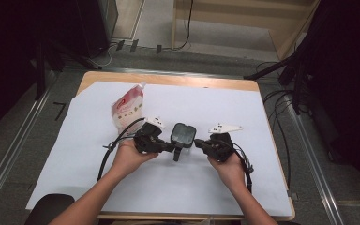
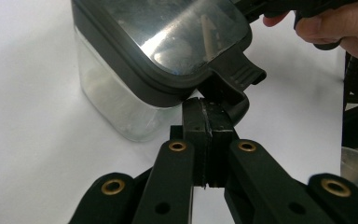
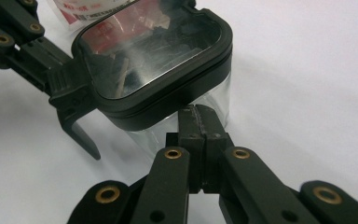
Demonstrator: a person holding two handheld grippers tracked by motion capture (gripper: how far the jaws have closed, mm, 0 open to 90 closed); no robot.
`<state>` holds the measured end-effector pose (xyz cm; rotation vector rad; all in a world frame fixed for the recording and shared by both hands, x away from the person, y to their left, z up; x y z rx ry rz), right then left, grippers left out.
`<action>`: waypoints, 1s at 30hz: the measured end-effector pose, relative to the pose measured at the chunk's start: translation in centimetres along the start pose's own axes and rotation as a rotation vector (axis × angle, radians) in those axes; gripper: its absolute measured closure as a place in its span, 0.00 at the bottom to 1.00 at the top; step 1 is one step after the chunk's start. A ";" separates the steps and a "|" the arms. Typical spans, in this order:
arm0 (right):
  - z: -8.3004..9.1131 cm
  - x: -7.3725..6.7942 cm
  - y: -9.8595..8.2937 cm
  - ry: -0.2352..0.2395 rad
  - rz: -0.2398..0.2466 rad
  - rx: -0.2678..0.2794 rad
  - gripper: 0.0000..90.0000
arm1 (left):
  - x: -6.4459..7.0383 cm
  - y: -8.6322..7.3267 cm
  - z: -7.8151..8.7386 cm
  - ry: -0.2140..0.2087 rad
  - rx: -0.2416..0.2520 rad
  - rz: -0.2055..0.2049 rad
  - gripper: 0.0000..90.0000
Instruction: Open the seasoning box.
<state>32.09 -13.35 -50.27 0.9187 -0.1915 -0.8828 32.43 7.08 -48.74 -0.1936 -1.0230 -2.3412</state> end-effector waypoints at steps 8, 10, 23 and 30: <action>-0.3 0.2 0.1 -0.017 -0.009 0.007 1.00 | 0.6 0.1 -0.6 -0.013 0.002 0.006 1.00; -0.4 0.3 0.2 -0.020 -0.011 0.010 1.00 | 0.9 0.1 -0.9 -0.012 -0.005 0.000 1.00; 1.2 0.3 0.4 0.006 -0.032 -0.004 1.00 | 1.7 0.1 -0.3 -0.051 -0.015 -0.037 0.96; 2.5 -1.5 0.0 0.046 -0.016 -0.009 1.00 | 1.5 0.0 1.6 -0.044 0.004 -0.052 0.87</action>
Point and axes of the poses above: each handheld gripper's, and its own axes: z roughly backward along the jaws, y roughly out of its top, x roughly to its right, the point moved 4 cm from there along -z, roughly forward along the jaws, and after that the axes turned 2 degrees about -y, right-handed, at the moved point
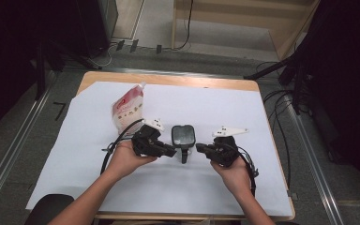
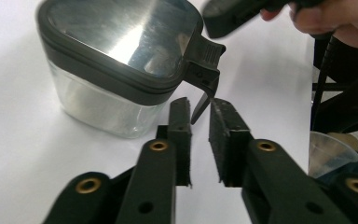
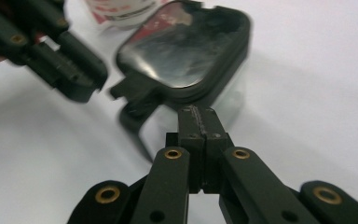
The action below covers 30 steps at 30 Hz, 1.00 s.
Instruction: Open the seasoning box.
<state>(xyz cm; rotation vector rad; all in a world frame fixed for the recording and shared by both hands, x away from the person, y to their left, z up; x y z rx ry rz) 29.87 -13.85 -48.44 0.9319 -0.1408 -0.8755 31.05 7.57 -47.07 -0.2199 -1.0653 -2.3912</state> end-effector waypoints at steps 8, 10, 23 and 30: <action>0.5 -3.0 -1.0 0.056 0.034 -0.014 1.00 | -1.2 -0.2 1.1 0.028 0.003 0.019 0.66; 0.0 -3.8 -1.3 0.068 0.049 -0.027 1.00 | -1.5 -0.2 1.2 0.036 0.002 0.009 0.62; -2.7 -5.3 -1.6 0.067 0.087 -0.045 1.00 | -2.6 -0.4 1.2 0.027 0.040 0.033 0.52; -3.1 -5.1 -1.6 0.049 0.097 -0.055 1.00 | -2.7 -0.4 1.3 0.028 0.047 0.033 0.51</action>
Point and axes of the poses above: each handheld gripper's, and its own axes: z roughly backward along the jaws, y roughly out of its top, x roughly to its right, the point moved 4 cm from there along -z, roughly forward along the jaws, and after that the axes turned 2 degrees about -y, right-handed, at the moved point
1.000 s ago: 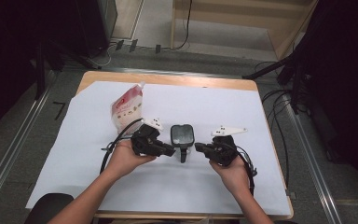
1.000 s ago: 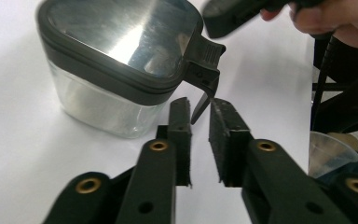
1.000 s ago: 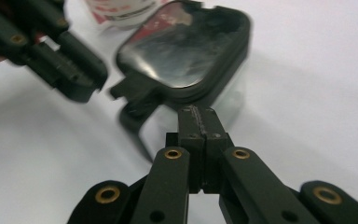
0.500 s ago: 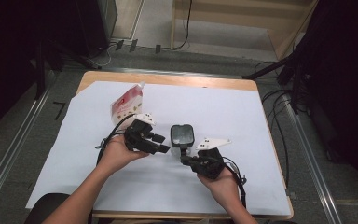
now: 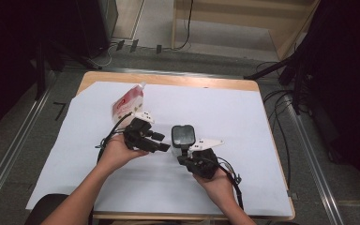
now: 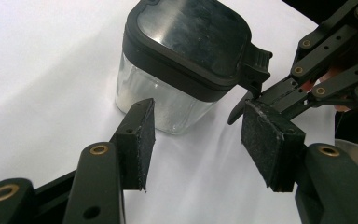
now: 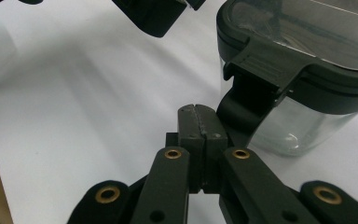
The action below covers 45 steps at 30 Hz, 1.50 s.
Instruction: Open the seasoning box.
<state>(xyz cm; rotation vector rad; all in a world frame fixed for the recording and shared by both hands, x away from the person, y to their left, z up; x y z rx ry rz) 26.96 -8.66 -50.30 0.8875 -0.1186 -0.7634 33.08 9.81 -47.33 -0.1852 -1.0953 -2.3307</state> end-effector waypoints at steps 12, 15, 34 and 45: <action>0.8 1.1 -0.1 -0.018 -0.018 -0.001 1.00 | 0.0 0.0 -0.1 0.005 0.000 0.000 0.50; 1.1 1.5 -0.2 -0.024 -0.031 -0.001 1.00 | 0.0 0.0 -0.1 0.006 -0.001 -0.003 0.49; 2.6 4.3 -0.6 -0.059 -0.111 -0.023 1.00 | -0.2 0.1 -0.6 -0.011 0.003 0.004 0.44; 3.4 6.4 -0.6 -0.094 -0.150 -0.028 1.00 | -0.4 0.5 -1.4 -0.008 0.039 -0.024 0.40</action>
Point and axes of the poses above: each handheld gripper's, and its own axes: z roughly backward along the jaws, y roughly out of its top, x roughly to its right, the point moved 4 cm from there along -z, roughly forward along the jaws, and after that the axes turned 2 degrees about -y, right-handed, at the moved point
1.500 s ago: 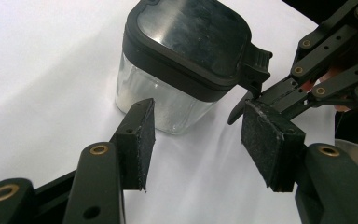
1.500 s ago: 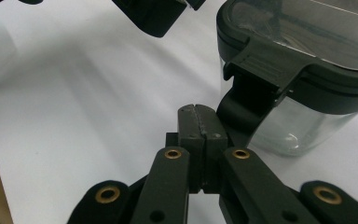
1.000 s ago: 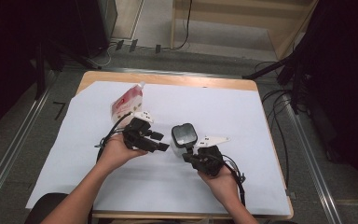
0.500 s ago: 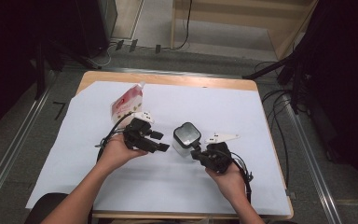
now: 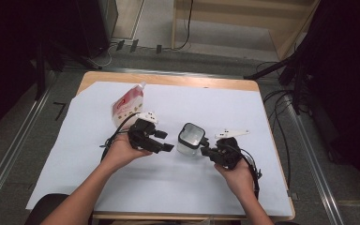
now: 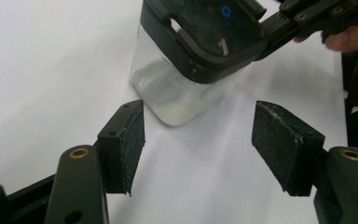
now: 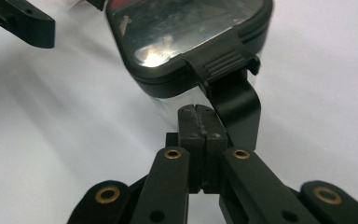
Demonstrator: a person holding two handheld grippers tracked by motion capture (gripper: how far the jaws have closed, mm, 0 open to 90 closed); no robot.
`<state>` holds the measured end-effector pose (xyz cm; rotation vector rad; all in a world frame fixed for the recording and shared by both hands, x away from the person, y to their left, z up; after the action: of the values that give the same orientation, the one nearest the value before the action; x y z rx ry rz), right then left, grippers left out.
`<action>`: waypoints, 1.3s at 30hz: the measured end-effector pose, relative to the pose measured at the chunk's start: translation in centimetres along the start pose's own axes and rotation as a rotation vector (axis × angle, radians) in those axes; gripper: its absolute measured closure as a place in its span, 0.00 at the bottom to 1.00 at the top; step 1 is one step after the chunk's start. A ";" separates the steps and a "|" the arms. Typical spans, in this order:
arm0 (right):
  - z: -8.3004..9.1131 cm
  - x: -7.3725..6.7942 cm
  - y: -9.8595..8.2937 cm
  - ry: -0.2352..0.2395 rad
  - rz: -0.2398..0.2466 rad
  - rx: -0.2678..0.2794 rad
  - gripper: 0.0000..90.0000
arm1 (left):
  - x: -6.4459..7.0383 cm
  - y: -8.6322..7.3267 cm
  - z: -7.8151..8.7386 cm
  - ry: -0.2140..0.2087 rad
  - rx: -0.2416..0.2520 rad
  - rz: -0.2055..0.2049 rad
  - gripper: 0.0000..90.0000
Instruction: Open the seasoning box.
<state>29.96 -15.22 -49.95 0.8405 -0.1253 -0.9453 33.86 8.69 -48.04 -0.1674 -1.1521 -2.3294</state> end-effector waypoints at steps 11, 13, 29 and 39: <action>1.0 1.9 0.2 -0.033 -0.030 0.008 1.00 | 0.7 1.3 -0.9 -0.086 -0.034 -0.037 0.33; 1.1 2.2 0.3 -0.036 -0.040 0.010 1.00 | 0.7 1.5 -1.2 -0.068 -0.051 -0.060 0.30; 1.2 4.6 1.3 -0.097 -0.066 0.032 1.00 | -0.5 3.3 -4.3 -0.051 -0.068 -0.086 0.18; 0.3 5.3 1.9 -0.124 -0.057 0.036 1.00 | -0.6 3.2 -5.7 -0.039 -0.060 -0.098 0.17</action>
<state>34.27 -18.83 -49.76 0.8220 -0.2273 -1.0519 36.72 2.97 -49.60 -0.1827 -1.1340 -2.4586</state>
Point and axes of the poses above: each handheld gripper's, and its own axes: z roughly backward along the jaws, y roughly out of its top, x roughly to its right, the point moved 4 cm from there along -z, roughly forward along the jaws, and after that the axes turned 2 degrees about -y, right-handed, at the moved point
